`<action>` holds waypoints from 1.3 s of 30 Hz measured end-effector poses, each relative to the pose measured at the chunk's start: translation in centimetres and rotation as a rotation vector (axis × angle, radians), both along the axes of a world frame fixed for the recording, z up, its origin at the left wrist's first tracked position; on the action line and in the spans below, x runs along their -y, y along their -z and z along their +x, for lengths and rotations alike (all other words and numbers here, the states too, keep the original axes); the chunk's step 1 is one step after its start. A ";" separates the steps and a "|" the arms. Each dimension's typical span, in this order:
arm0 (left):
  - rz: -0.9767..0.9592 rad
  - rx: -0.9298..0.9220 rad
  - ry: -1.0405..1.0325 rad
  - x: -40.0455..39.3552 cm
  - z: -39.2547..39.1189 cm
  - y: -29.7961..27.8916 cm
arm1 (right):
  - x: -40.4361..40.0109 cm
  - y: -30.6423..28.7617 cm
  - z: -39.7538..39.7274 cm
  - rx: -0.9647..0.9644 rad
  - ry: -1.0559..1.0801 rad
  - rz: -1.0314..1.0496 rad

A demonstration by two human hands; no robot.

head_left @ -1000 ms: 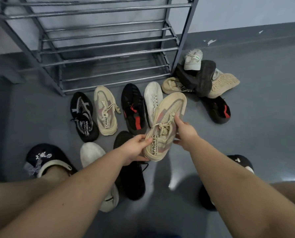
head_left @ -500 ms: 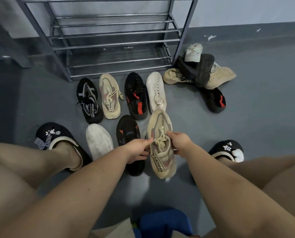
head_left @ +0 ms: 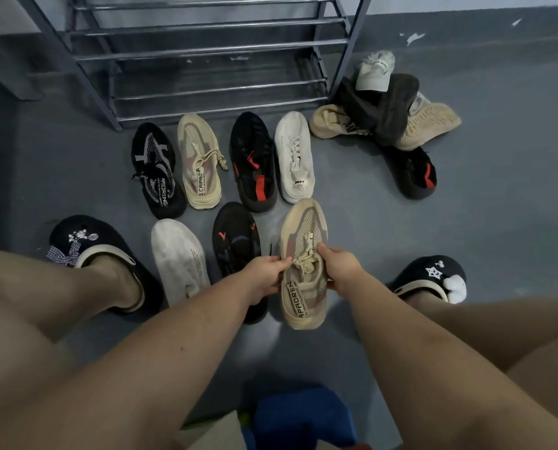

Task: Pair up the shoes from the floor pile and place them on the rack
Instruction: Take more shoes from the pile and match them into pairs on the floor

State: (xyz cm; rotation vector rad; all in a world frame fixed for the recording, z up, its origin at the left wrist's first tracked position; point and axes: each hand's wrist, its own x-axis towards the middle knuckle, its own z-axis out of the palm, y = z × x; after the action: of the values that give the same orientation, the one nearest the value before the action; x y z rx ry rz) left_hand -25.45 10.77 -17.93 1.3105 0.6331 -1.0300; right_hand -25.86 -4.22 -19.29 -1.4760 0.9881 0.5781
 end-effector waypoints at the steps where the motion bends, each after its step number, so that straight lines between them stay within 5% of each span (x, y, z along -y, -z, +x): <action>1: 0.007 -0.012 -0.009 0.2 0.0 0.3 | -0.1 0.3 0.1 0.001 -0.016 -0.027; 10: 0.104 -0.081 -0.035 2.0 0.7 3.0 | -0.7 2.9 1.3 -0.037 -0.169 -0.157; 20: 0.123 -0.049 -0.021 0.9 1.7 4.6 | -1.2 4.1 2.4 -0.068 -0.075 -0.060; 29: 0.061 0.029 -0.076 -0.4 2.1 3.3 | -0.8 2.0 2.2 -0.069 0.066 0.133; 39: -0.112 0.124 -0.226 -6.3 2.6 0.5 | -6.7 -1.7 5.2 0.040 -0.102 0.209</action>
State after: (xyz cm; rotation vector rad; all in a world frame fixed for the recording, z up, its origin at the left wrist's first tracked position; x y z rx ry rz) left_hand -22.86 17.08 -18.41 1.1659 0.6049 -0.7831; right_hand -20.63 2.51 -17.58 -1.3519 0.7995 0.7013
